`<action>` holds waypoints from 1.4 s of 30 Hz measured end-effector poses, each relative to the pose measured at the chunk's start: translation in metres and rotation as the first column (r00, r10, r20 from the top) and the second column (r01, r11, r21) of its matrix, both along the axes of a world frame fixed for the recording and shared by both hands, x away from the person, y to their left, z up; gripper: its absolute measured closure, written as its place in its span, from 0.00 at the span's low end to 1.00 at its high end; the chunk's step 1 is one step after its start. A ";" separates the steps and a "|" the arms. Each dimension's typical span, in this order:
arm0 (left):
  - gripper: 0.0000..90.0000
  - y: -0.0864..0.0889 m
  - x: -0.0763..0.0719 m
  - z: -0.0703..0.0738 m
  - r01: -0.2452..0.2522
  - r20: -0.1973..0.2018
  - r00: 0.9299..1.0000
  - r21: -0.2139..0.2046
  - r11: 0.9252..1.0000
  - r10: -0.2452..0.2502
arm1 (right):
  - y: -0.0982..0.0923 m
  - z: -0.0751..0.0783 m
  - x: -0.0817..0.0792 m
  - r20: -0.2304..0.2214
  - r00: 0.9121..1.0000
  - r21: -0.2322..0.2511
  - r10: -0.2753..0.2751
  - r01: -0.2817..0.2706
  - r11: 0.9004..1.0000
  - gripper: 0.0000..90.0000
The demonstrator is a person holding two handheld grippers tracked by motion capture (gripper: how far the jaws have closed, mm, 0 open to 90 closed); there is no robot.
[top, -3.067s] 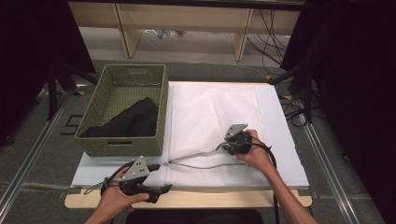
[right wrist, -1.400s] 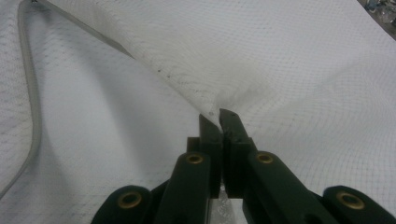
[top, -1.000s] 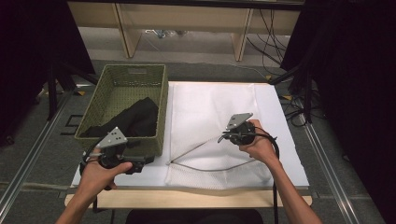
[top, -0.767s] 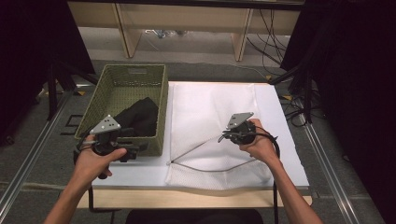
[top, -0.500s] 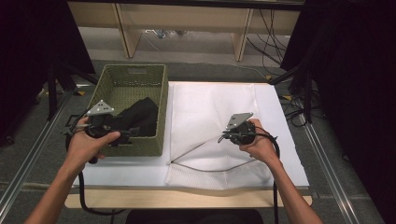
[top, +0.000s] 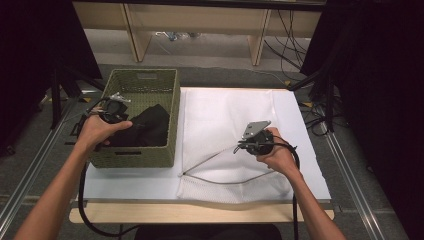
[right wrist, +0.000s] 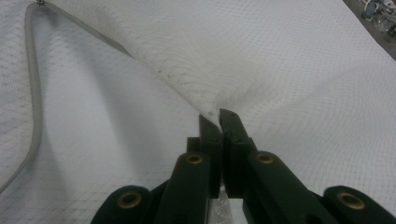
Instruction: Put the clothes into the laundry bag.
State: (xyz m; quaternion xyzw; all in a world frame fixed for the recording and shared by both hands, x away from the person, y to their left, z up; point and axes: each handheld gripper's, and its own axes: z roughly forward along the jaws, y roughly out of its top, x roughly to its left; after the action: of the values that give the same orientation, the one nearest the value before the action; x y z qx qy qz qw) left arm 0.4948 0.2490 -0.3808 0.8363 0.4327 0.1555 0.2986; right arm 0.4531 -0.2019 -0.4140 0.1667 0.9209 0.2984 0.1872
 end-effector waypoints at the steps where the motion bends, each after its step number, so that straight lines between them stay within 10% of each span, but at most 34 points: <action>1: 0.24 0.000 0.006 -0.004 0.000 -0.019 1.000 0.020 1.000 0.000 | 0.000 -0.001 -0.001 -0.002 1.000 0.005 -0.008 0.008 1.000 0.99; 10: 0.20 0.001 0.033 -0.029 0.097 -0.100 0.991 0.119 0.988 -0.085 | 0.000 -0.002 -0.001 0.008 1.000 -0.011 0.000 0.000 1.000 0.99; 14: 0.16 -0.004 0.038 -0.042 0.125 -0.152 0.982 0.081 0.989 -0.112 | 0.001 -0.003 -0.001 0.017 1.000 -0.011 0.011 -0.011 1.000 0.99; 24: 0.04 -0.013 0.042 -0.071 0.177 -0.195 0.972 0.235 0.956 -0.132 | 0.001 -0.004 -0.001 0.017 1.000 -0.016 0.001 0.000 1.000 0.99; 33: 0.51 -0.007 0.042 -0.069 0.115 -0.166 0.983 0.192 0.974 -0.084 | -0.001 -0.003 0.000 0.038 0.999 -0.015 0.012 -0.011 1.000 0.99; 42: 0.66 -0.005 0.043 -0.063 0.094 -0.136 0.988 0.199 0.976 -0.067 | 0.000 -0.003 -0.001 0.041 0.999 -0.009 0.010 -0.009 1.000 0.99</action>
State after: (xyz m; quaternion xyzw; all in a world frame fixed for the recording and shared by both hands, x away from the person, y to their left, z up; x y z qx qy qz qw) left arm 0.5381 0.2437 -0.4438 0.8877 0.3984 0.1329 0.1886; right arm 0.4522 -0.2022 -0.4171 0.1555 0.9189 0.2988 0.2054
